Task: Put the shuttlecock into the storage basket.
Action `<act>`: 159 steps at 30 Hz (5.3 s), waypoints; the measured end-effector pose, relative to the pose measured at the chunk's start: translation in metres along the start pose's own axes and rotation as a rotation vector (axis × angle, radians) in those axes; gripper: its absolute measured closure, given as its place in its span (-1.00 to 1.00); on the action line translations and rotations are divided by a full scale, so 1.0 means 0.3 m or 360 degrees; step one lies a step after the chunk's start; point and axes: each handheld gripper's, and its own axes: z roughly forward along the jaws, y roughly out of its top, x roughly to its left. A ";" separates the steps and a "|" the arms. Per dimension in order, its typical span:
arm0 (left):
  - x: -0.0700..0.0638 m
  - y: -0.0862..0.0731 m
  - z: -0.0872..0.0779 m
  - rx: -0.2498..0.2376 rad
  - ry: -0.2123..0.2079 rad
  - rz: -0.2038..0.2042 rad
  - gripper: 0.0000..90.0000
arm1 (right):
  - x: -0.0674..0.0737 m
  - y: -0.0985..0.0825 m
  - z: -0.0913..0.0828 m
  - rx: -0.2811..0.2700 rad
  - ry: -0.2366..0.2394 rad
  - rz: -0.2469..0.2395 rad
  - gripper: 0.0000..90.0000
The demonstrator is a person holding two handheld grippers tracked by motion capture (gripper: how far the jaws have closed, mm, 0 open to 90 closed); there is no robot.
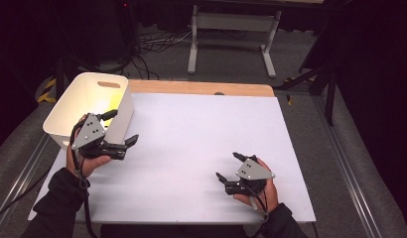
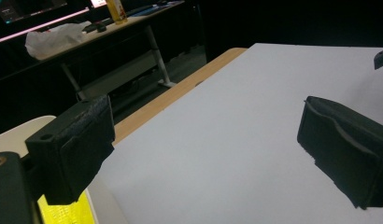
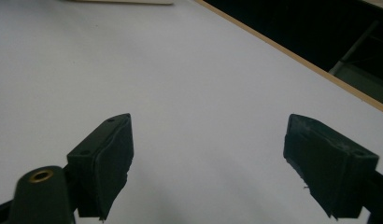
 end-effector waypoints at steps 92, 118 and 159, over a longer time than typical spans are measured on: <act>-0.196 -0.319 -0.027 0.0259 -0.0185 0.0085 -0.91 | 0.038 -0.002 -0.016 -0.0002 0.0037 -0.0012 -0.65; -0.209 -0.314 -0.028 0.0257 -0.0205 0.0124 -0.91 | 0.057 0.007 -0.022 -0.0010 0.0013 -0.0056 -0.67; -0.211 -0.317 -0.011 0.0301 -0.0228 0.0144 -0.91 | 0.049 0.002 -0.022 0.0002 0.0019 -0.0047 -0.67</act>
